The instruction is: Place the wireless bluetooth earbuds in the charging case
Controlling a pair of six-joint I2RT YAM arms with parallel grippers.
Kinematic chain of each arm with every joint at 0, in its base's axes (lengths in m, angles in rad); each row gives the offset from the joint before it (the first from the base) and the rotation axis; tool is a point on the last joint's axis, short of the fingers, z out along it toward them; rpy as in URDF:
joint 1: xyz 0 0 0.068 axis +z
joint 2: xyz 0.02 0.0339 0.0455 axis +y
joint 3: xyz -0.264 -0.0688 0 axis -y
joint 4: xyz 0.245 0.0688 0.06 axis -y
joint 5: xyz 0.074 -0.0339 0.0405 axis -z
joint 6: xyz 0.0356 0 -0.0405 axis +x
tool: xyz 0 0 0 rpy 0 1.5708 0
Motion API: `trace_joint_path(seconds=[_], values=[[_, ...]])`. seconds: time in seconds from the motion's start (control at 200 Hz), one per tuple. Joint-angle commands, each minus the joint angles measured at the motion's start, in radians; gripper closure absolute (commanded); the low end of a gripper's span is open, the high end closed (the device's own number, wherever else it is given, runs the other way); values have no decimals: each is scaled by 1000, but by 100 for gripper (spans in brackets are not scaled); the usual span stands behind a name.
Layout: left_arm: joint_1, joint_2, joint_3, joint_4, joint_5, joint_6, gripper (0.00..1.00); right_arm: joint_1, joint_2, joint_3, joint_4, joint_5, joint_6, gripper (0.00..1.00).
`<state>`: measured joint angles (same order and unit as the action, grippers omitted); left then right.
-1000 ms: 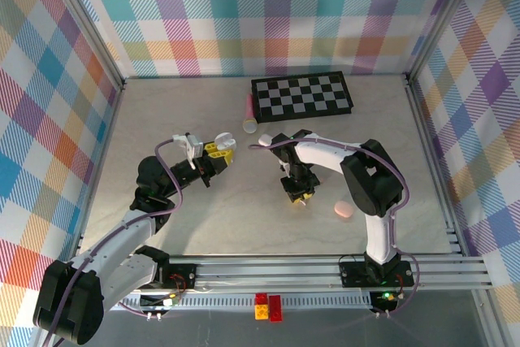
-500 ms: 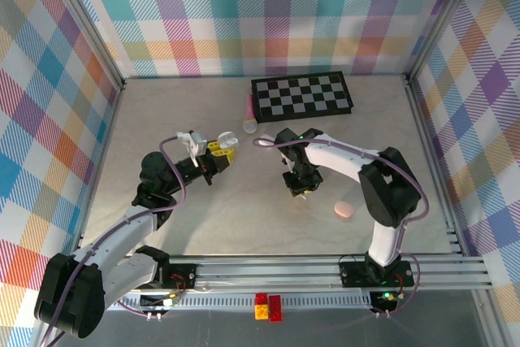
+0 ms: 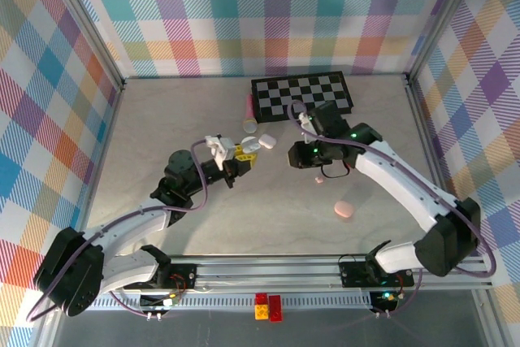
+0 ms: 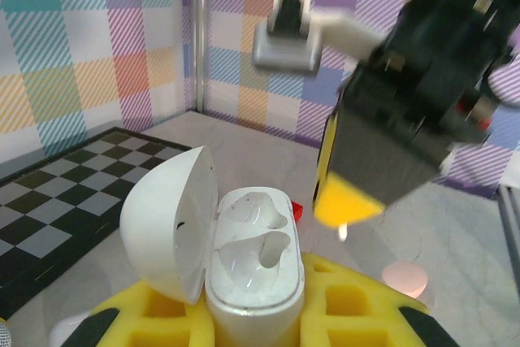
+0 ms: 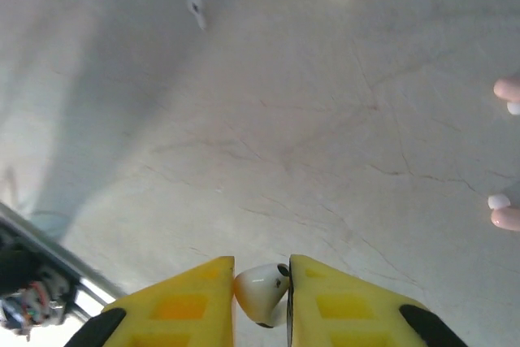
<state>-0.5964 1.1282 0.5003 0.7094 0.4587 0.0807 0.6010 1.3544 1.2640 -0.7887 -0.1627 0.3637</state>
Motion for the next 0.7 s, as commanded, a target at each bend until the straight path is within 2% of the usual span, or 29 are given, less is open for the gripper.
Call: trace_joint_path(seconds=[0.0, 0.185, 0.35, 0.695], values=[[-59, 43, 54, 59, -100, 73, 98, -19, -61, 24, 43, -103, 41, 80], [-136, 166, 99, 150, -144, 90, 98, -44, -123, 44, 94, -172, 70, 80], [-197, 248, 155, 158, -161, 125, 98, -47, -143, 59, 128, -208, 80, 80], [-234, 290, 188, 183, -158, 118, 98, -62, -129, 45, 150, -200, 70, 81]])
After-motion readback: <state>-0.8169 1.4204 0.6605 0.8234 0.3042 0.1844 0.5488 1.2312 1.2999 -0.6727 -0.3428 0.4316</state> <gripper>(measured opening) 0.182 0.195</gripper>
